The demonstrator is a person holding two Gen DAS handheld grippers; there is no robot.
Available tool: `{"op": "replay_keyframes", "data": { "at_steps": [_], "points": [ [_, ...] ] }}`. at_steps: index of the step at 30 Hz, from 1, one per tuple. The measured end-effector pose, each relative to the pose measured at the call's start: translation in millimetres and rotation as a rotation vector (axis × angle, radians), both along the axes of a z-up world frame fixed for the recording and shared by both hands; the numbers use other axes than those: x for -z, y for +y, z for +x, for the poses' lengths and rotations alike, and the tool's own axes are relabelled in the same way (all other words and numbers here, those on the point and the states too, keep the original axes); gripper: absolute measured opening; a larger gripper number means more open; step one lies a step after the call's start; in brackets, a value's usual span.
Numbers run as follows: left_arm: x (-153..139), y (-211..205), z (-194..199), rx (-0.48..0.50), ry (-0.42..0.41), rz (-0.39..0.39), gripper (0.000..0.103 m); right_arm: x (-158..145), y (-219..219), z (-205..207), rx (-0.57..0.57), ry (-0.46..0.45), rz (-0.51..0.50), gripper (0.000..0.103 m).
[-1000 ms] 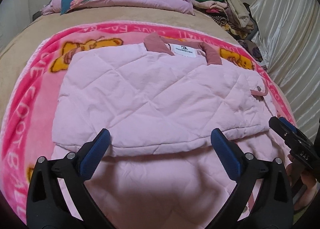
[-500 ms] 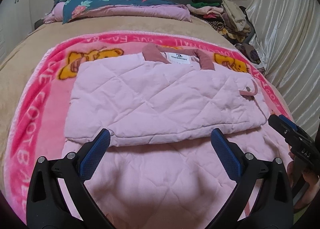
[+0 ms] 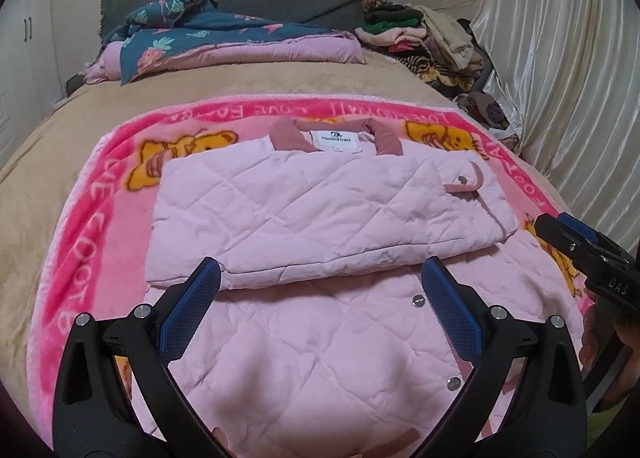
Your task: Fold large clothes
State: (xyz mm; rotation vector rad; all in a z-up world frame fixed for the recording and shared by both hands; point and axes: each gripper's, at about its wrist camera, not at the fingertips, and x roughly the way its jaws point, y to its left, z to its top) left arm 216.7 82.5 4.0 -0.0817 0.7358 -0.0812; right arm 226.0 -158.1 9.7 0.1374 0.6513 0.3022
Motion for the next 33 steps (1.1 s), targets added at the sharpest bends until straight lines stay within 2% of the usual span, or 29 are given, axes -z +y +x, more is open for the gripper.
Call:
{"op": "replay_keyframes", "data": {
  "at_steps": [25, 30, 33],
  "points": [
    [-25, 14, -59, -0.094, -0.081, -0.088, 0.094, -34, -23, -45, -0.015, -0.078, 0.025, 0.099],
    [-28, 12, -69, -0.107, -0.087, -0.077, 0.094, -38, -27, -53, -0.021, -0.085, 0.027, 0.099],
    [-31, 9, -77, -0.127, -0.102, -0.04, 0.094, -41, -29, -58, -0.027, -0.089, 0.03, 0.099]
  ]
}}
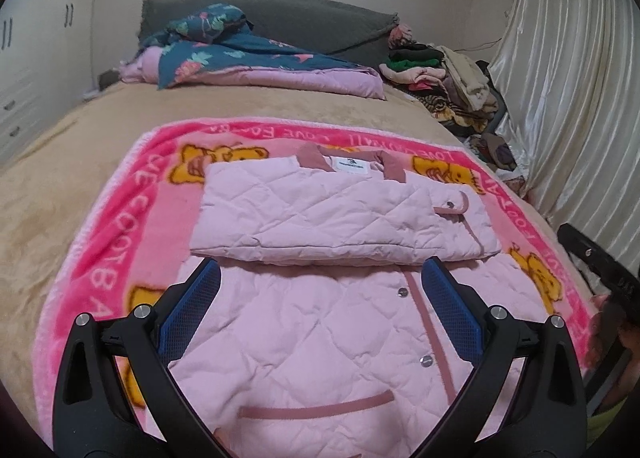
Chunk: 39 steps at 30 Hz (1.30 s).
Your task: Fold large clothes
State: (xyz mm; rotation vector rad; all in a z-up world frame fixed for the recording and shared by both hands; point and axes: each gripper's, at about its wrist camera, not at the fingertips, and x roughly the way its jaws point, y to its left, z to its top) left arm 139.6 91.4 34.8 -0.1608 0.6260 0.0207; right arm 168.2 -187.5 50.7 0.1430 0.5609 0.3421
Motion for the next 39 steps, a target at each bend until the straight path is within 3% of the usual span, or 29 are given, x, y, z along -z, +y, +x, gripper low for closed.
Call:
{"op": "replay_keyframes", "data": {
  "at_steps": [18, 39],
  "points": [
    [-9, -15, -44, -0.015, -0.016, 0.046, 0.094, -13, -21, -36, -0.004, -0.031, -0.013, 0.099],
    [5, -21, -75, -0.036, 0.021, 0.088, 0.094, -4, -49, -64, 0.018, -0.013, -0.048, 0.099]
  ]
}}
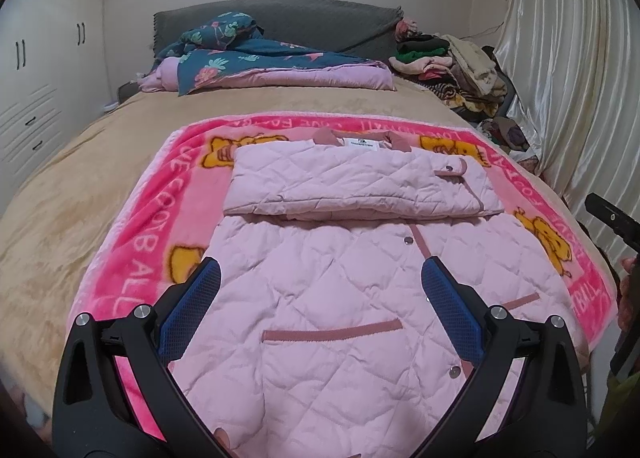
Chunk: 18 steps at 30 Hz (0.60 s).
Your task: Fold large clothes
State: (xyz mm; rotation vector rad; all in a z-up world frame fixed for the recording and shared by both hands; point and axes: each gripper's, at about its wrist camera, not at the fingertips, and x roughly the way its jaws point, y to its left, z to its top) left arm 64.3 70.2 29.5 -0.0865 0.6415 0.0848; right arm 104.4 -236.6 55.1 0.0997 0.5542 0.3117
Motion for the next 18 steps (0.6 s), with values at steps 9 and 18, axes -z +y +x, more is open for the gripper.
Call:
{"op": "replay_keyframes", "data": {
  "at_steps": [9, 18],
  "points": [
    [8, -2, -10, -0.005, 0.012, 0.005, 0.094, 7, -9, -7, 0.008, 0.009, -0.017, 0.099],
    [19, 5, -16, -0.025, 0.038, 0.005, 0.094, 18, -18, -12, 0.021, 0.029, -0.042, 0.099]
  ]
}}
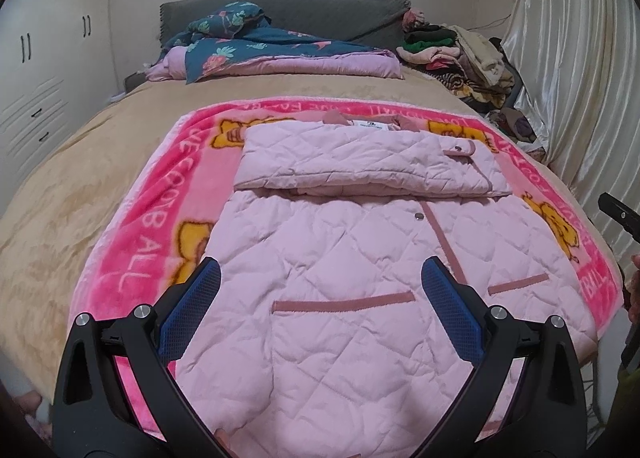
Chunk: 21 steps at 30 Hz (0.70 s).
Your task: Fold large clothes
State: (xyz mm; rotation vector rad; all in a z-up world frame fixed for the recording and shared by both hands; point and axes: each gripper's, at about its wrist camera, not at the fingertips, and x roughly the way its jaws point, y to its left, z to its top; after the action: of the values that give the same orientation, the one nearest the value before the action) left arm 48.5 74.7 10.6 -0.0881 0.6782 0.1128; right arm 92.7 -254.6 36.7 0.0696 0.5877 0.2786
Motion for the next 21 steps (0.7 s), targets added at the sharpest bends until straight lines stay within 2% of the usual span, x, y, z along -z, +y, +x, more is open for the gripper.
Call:
{"op": "replay_keyframes", "data": {
  "at_steps": [21],
  "points": [
    [46, 43, -15, -0.102, 0.104, -0.056, 0.094, 63, -39, -9, 0.142, 0.072, -0.093, 0.099]
  ]
}}
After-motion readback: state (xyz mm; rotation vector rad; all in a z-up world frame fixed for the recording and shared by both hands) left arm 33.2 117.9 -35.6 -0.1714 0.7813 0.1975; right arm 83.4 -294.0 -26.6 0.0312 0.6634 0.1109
